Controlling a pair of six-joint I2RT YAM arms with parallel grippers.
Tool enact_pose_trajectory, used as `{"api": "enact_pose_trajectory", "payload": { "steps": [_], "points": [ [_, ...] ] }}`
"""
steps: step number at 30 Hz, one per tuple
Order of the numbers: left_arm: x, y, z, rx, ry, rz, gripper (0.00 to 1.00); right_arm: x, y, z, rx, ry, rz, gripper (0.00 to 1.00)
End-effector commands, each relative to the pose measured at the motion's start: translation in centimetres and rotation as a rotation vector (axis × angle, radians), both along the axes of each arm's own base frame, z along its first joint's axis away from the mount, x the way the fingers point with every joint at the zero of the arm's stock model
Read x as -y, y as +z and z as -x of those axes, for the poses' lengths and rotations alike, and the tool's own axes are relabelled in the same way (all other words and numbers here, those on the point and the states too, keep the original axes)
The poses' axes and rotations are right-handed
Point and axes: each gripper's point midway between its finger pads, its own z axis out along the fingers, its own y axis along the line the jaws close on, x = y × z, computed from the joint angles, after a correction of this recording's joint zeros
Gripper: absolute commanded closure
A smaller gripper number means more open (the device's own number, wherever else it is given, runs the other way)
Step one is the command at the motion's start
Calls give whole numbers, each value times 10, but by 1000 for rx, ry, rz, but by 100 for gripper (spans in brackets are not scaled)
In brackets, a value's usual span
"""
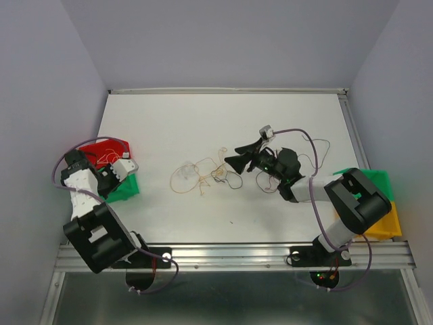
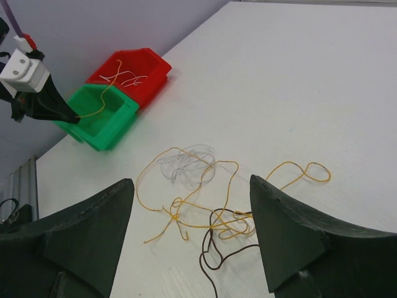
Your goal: Untangle the cables
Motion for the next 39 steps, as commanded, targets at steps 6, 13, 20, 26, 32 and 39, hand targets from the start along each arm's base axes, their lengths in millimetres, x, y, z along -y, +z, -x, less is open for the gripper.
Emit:
{"api": "enact_pose_trajectory", "payload": {
  "steps": [6,13,20,26,32,39],
  "points": [
    [-32,-14,13,-68,-39,106,100,-15,31,-5,66,44,-59,21],
    [-53,-23,10,-65,1,50,100,-25,32,-4,68,67,-62,21],
    [-78,-45,4,-65,79,-38,100,-37,32,-2,71,102,-60,21],
    [-76,-34,-2,-13,77,-41,73,-41,31,-2,70,110,-59,21],
    [-64,3,-10,108,47,-62,51,-40,31,-1,72,106,-57,21],
    [-61,19,3,80,37,-95,39,-41,31,1,74,114,-57,21]
  ]
}}
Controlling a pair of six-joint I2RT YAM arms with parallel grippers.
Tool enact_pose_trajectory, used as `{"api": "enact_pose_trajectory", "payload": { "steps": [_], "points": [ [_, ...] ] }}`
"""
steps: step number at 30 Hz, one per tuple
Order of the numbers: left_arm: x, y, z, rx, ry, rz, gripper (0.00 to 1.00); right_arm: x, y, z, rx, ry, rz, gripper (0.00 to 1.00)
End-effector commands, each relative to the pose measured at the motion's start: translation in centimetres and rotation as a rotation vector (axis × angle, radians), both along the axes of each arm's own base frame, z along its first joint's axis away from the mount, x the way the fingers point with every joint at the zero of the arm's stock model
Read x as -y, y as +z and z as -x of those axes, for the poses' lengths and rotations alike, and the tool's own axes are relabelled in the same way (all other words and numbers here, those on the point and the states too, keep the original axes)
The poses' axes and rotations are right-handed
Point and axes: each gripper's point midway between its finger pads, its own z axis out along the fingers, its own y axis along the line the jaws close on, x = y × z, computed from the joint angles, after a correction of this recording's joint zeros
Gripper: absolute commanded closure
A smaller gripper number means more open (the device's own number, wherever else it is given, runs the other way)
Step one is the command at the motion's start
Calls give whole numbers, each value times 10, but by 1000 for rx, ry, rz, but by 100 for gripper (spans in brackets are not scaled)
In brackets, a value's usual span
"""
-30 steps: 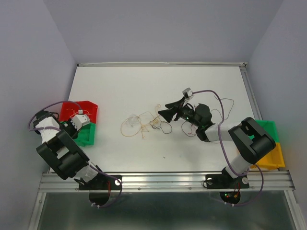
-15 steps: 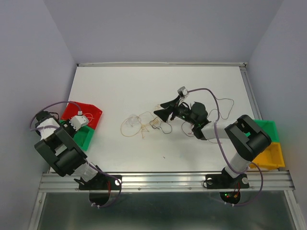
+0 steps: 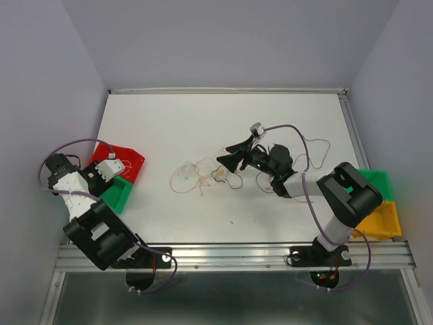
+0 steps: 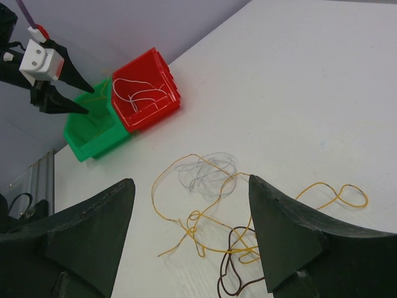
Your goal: Untangle the cables
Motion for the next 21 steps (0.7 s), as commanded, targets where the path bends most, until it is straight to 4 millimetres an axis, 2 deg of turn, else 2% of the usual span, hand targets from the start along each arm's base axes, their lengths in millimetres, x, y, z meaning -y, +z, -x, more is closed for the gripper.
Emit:
{"api": "enact_pose_trajectory", "payload": {
  "steps": [1,5,8,14,16,21],
  "points": [
    [9,11,13,-38,-24,0,38,-8,28,0,75,20,-46,21],
    [10,15,20,-37,-15,-33,35,-8,28,1,75,23,-46,21],
    [10,24,19,-13,2,-39,34,-7,28,1,77,23,-46,21],
    [23,18,25,-79,2,64,33,-6,28,1,78,20,-46,21],
    [24,21,26,-100,0,87,37,-6,28,1,79,18,-45,21],
    [34,19,42,-164,-2,112,53,-5,29,2,83,16,-45,21]
  ]
}}
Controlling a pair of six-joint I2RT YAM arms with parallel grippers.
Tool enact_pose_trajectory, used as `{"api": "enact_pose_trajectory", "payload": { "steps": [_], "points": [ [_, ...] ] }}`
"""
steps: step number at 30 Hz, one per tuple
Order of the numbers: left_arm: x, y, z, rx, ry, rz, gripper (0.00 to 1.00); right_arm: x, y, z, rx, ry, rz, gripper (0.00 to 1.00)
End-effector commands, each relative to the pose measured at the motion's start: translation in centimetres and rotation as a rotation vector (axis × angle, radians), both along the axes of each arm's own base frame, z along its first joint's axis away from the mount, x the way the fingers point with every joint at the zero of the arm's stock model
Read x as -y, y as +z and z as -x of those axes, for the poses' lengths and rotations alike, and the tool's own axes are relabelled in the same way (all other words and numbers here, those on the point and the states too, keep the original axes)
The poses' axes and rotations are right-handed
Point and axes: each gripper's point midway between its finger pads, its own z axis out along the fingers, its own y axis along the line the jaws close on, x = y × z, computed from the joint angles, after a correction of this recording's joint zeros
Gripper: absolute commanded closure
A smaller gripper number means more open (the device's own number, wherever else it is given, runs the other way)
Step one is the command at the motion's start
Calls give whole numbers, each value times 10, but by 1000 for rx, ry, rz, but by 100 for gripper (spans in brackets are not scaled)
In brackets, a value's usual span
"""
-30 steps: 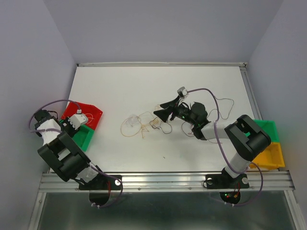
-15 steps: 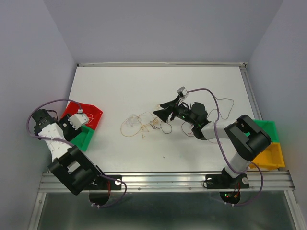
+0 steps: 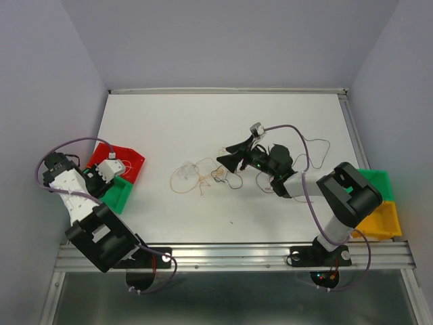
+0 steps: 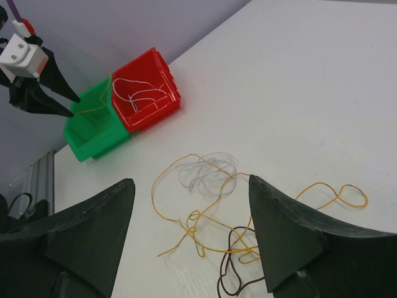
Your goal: Untangle the cables
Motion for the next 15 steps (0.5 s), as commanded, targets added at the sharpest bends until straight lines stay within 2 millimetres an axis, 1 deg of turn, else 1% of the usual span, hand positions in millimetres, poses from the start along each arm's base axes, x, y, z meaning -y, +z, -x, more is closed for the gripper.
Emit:
{"api": "enact_pose_trajectory", "payload": {
  "steps": [1,3,4,6,8,9,10,11,12,13,15],
  "points": [
    [11,5,15,-35,18,23,60,-4,28,3,81,17,-44,21],
    [6,3,13,-20,44,-3,69,-4,30,3,84,17,-46,21],
    [5,3,12,-13,50,-10,83,-4,30,3,84,16,-46,21],
    [2,2,8,-7,75,-5,95,-4,30,3,84,18,-46,21],
    [3,-4,6,-30,92,41,99,-5,29,3,81,17,-46,21],
    [1,-2,2,-30,98,51,100,-5,29,3,81,18,-46,21],
    [0,-3,0,-39,102,66,100,-5,29,3,83,18,-47,21],
    [1,-9,-2,-62,103,101,100,-5,30,3,83,18,-47,21],
    [-2,-6,-7,-55,114,107,100,-5,30,4,84,20,-46,21],
    [-3,-8,-9,-61,115,121,100,-5,30,4,84,20,-46,21],
    [-2,-4,-15,-36,105,130,100,-4,29,3,84,15,-45,21]
  ]
}}
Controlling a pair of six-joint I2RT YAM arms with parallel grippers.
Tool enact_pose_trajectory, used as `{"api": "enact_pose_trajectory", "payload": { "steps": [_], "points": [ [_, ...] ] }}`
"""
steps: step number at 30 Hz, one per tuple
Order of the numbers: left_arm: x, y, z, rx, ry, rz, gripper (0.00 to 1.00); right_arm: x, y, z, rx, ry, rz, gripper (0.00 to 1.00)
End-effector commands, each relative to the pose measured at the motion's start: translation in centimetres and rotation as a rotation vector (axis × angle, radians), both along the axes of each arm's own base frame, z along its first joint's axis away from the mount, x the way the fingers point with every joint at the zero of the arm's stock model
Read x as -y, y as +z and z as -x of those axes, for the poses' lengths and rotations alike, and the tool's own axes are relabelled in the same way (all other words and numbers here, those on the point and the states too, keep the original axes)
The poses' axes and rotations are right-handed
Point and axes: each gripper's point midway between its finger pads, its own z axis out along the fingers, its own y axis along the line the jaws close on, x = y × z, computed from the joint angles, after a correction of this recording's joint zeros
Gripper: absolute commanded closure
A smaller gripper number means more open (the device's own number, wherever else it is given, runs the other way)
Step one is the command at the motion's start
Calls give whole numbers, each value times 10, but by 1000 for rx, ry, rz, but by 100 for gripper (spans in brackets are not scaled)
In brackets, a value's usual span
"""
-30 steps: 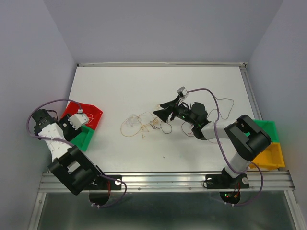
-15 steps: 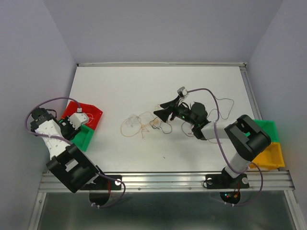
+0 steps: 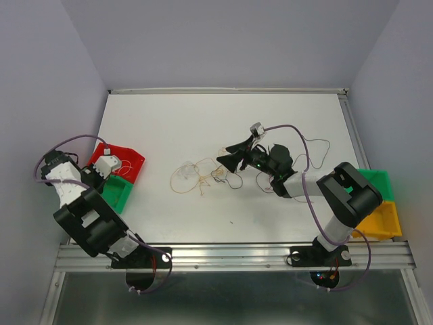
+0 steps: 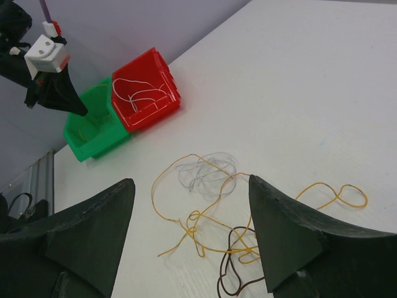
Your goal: Untangle the cables
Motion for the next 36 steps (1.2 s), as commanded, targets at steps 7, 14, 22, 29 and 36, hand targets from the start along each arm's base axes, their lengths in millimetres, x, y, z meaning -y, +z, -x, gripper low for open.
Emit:
{"api": "enact_pose_trajectory", "payload": {
  "steps": [7,14,22,29,36],
  "points": [
    [23,66,-29,282,-30,25,56,-14,18,-1,41,49,-31,21],
    [69,118,-45,535,-126,63,10,-30,-4,-14,-15,30,98,20],
    [173,139,-88,633,-190,194,2,-30,-20,-10,-28,19,224,18],
    [240,100,-123,507,-273,232,6,-23,-27,-24,-28,-91,300,18],
    [290,49,-133,388,-337,205,8,-2,-24,-24,-33,-190,300,17]
  ]
}}
